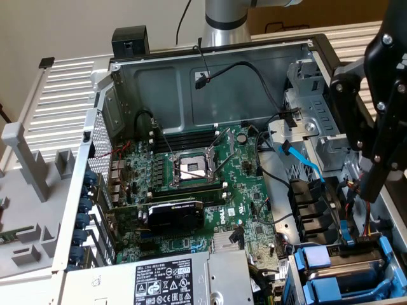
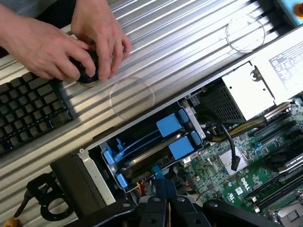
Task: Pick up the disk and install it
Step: 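Insert the second disk wire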
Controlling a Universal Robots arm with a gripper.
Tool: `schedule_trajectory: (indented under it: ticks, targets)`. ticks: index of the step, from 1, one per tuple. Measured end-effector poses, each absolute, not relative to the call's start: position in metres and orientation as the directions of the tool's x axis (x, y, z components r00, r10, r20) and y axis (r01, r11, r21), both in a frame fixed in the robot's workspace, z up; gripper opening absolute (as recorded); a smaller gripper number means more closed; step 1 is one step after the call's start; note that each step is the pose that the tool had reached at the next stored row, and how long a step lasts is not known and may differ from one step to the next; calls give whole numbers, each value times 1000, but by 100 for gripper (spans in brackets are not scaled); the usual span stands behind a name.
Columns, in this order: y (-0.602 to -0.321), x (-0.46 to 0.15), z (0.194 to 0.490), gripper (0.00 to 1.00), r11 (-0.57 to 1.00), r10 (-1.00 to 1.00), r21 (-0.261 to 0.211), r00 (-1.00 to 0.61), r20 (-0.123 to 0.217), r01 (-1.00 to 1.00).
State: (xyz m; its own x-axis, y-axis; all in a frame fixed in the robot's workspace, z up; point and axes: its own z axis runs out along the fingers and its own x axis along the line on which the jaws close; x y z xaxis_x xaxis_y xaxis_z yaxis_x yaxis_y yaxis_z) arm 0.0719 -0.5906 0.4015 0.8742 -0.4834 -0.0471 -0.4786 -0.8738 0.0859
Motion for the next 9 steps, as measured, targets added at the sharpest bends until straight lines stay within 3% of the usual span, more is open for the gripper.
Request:
schedule_trajectory:
  ticks: [9]
  targets:
    - [-591, 72, 401, 11, -878, -476, 86, 878, -47, -471]
